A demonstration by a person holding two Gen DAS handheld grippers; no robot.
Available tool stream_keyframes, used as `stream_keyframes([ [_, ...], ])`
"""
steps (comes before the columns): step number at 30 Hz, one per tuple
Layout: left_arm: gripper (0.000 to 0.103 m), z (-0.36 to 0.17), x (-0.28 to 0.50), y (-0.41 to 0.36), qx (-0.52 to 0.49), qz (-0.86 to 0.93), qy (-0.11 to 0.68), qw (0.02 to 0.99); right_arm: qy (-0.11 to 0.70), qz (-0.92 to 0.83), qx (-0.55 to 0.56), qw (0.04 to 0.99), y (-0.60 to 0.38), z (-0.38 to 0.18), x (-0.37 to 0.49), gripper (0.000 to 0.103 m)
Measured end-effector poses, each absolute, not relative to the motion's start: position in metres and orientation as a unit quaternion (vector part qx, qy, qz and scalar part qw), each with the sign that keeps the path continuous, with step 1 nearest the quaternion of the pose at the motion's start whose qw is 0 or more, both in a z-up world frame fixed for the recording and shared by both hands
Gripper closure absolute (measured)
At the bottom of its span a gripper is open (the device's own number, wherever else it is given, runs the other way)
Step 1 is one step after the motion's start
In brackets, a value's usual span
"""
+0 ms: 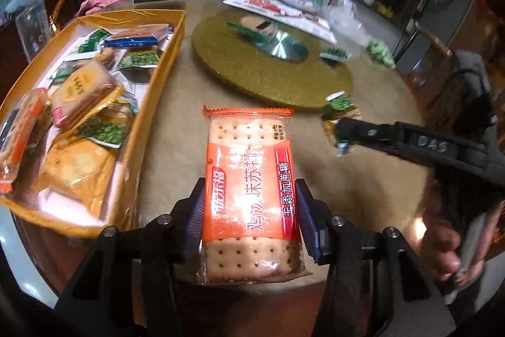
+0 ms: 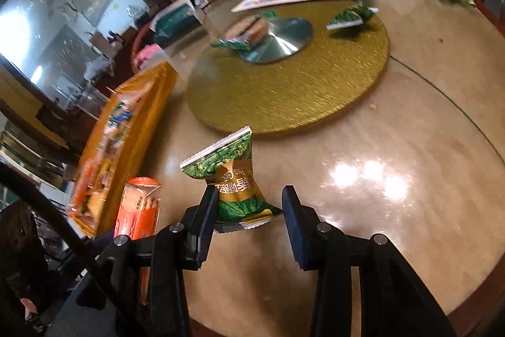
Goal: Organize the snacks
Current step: 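Carry both packs into the tray and open both grippers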
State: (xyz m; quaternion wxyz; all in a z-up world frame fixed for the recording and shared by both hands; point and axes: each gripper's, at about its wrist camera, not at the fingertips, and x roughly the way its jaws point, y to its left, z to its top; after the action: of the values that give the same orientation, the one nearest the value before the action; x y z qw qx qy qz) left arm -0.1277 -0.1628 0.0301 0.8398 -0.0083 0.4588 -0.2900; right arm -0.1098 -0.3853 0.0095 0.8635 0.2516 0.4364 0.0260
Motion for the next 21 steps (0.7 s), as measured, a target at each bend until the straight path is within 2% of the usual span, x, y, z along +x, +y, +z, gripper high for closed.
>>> stream_keyframes([
  [8,0.048,0.08,-0.122,-0.106,-0.071,-0.276,0.435,0.854,0.407,0.111,0.233,0.876,-0.33,0.055,-0.096,0.062],
  [13,0.048,0.089,-0.105,-0.063,-0.084,-0.232,0.42,0.874,0.406,0.146,0.203,0.879,-0.291,0.073,-0.076,0.062],
  [21,0.048,0.09,-0.053,-0.006,-0.106,-0.178,0.425,0.881,0.429,0.171,0.189,0.867,-0.241,0.06,-0.032,0.062],
])
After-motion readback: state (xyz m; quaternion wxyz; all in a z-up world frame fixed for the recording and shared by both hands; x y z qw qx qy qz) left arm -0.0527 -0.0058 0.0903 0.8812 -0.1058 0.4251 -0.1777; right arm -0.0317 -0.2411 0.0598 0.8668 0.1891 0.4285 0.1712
